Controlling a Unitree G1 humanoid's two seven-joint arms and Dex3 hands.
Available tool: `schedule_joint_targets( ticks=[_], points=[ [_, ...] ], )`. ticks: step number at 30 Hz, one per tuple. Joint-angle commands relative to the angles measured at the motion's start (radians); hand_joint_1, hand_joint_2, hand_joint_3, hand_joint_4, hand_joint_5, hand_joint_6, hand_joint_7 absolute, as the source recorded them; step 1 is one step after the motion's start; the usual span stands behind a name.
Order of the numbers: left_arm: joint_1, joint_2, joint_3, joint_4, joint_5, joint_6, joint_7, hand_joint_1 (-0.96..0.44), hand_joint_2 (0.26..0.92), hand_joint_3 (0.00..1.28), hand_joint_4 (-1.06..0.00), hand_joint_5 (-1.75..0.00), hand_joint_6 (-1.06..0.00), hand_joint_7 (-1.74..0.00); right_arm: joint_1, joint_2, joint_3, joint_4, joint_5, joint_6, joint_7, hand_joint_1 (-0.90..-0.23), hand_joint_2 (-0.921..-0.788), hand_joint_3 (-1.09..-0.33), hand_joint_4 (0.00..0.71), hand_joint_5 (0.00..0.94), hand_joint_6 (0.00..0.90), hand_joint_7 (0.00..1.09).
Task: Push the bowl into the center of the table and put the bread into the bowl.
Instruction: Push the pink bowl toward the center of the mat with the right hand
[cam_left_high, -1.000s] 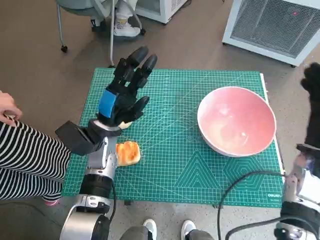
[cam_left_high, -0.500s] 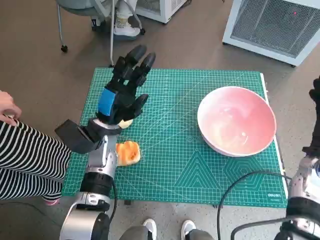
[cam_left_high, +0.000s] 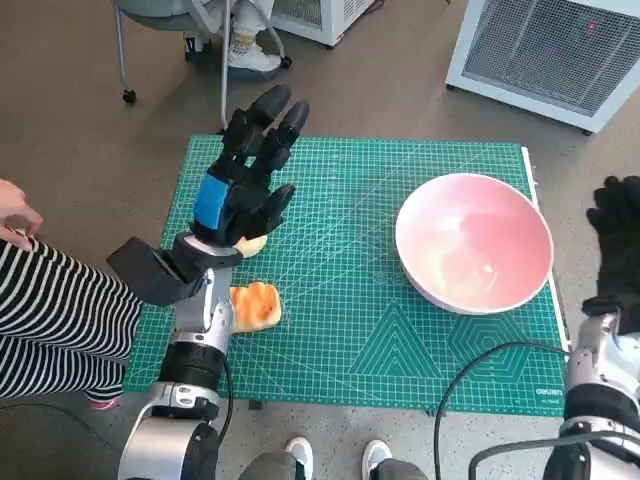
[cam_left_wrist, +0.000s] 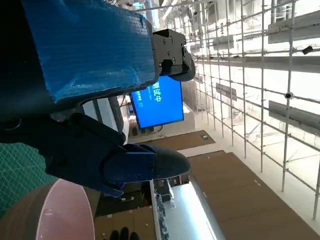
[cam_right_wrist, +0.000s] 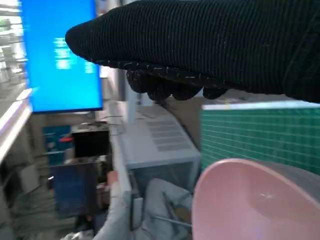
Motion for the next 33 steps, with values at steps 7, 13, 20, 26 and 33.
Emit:
schedule_joint_targets(
  ticks=[7, 13, 20, 26, 33],
  points=[
    [0.003, 0.028, 0.005, -0.026, 0.004, -0.014, -0.009, -0.67, 0.921, 0.38, -0.18, -0.01, 0.00, -0.54, -0.031, 0.092, -0.009, 0.058, 0.015, 0.070, -0.008, -0.614, -0.921, -0.849, 0.115, 0.005, 0.069, 0.28],
    [0.007, 0.043, 0.004, -0.027, 0.012, -0.021, -0.007, -0.67, 0.921, 0.39, -0.18, -0.01, 0.00, -0.52, -0.050, 0.137, -0.011, 0.070, 0.017, 0.086, 0.009, -0.618, -0.921, -0.840, 0.116, 0.004, 0.078, 0.27],
    [0.013, 0.060, 0.006, -0.028, 0.009, -0.026, -0.010, -0.67, 0.921, 0.41, -0.17, -0.01, 0.00, -0.49, -0.080, 0.189, -0.033, 0.081, 0.041, 0.120, 0.037, -0.642, -0.921, -0.818, 0.123, 0.005, 0.091, 0.25],
    [0.018, 0.069, 0.015, -0.021, -0.007, -0.025, -0.022, -0.68, 0.921, 0.41, -0.17, -0.01, 0.00, -0.48, -0.100, 0.217, -0.036, 0.087, 0.052, 0.137, 0.058, -0.637, -0.921, -0.810, 0.121, 0.002, 0.097, 0.24],
    [0.035, 0.075, 0.021, -0.037, -0.012, -0.023, -0.020, -0.68, 0.921, 0.40, -0.18, -0.01, 0.00, -0.48, -0.129, 0.248, -0.043, 0.090, 0.054, 0.157, 0.071, -0.631, -0.921, -0.833, 0.112, 0.001, 0.085, 0.22]
  ],
)
